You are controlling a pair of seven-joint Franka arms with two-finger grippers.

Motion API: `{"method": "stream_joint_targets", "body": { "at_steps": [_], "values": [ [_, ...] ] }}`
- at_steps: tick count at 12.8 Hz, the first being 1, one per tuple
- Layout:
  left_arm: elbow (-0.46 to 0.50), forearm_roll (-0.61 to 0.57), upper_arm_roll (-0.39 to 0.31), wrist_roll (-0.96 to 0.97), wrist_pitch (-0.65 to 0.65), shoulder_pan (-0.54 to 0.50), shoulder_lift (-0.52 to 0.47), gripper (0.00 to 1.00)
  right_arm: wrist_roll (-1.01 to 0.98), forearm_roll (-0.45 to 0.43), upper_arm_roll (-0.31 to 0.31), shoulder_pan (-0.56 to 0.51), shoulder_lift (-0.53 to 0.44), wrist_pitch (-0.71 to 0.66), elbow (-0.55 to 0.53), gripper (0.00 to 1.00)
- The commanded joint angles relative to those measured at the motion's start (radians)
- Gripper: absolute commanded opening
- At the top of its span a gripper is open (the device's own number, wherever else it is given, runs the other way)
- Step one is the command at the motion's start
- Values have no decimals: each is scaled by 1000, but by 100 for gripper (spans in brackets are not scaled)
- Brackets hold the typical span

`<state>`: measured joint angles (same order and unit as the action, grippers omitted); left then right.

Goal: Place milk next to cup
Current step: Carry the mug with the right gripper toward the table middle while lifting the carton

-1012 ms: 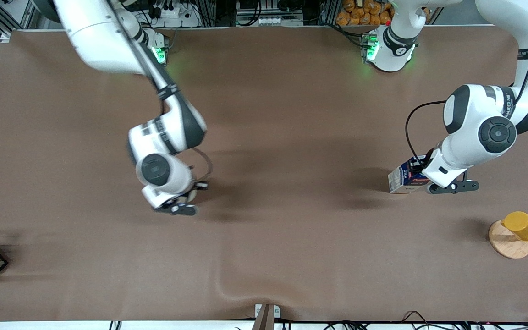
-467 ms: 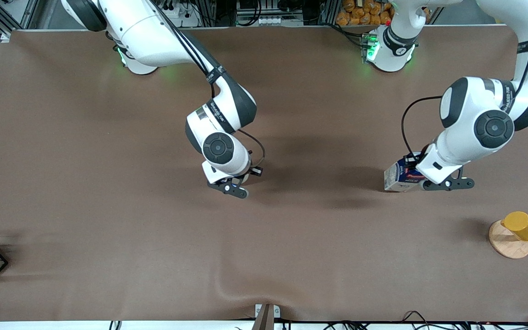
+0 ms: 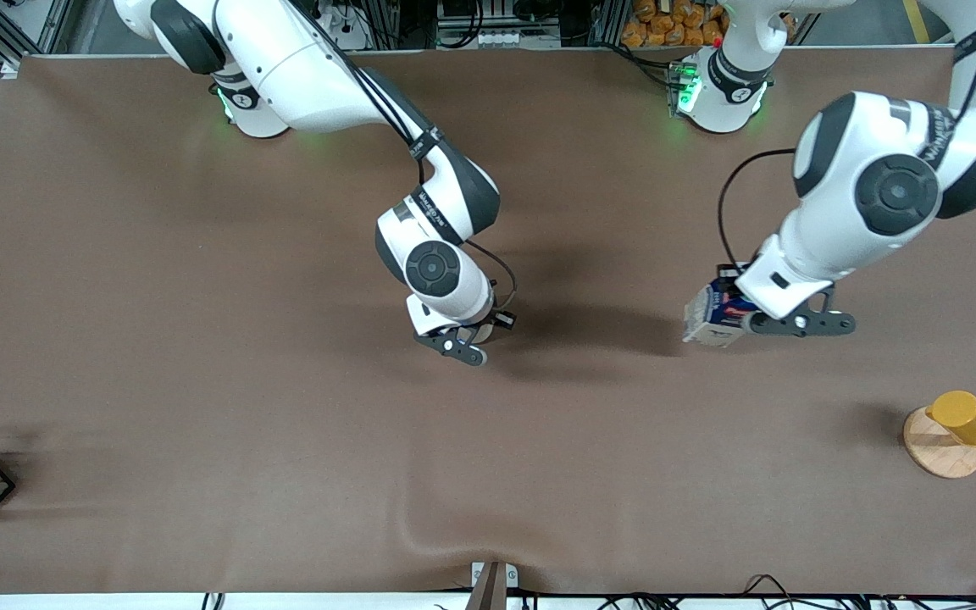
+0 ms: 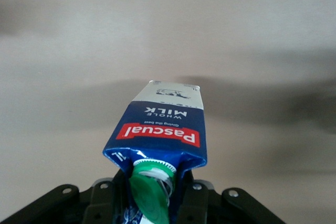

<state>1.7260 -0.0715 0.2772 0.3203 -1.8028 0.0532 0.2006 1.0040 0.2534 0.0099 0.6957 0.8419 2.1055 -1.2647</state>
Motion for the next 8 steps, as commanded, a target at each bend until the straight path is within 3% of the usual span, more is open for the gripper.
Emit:
{"method": "stream_joint_targets", "body": {
  "at_steps": [1,3,5,8],
  "values": [
    [-49,16,80,127,34,3,14,26,8,21,-14,4,17,-13,41,94],
    [-51,21,137,233,34,28,26,26,5,15,-16,-2,-9,-33,41,100],
    [-51,21,142,324,34,85,39,26,-19,20,-19,-39,-35,-85,42,100],
    [-56,24,142,350,33,119,51,26,-189,26,-16,-143,-148,-215,34,100]
  ]
}}
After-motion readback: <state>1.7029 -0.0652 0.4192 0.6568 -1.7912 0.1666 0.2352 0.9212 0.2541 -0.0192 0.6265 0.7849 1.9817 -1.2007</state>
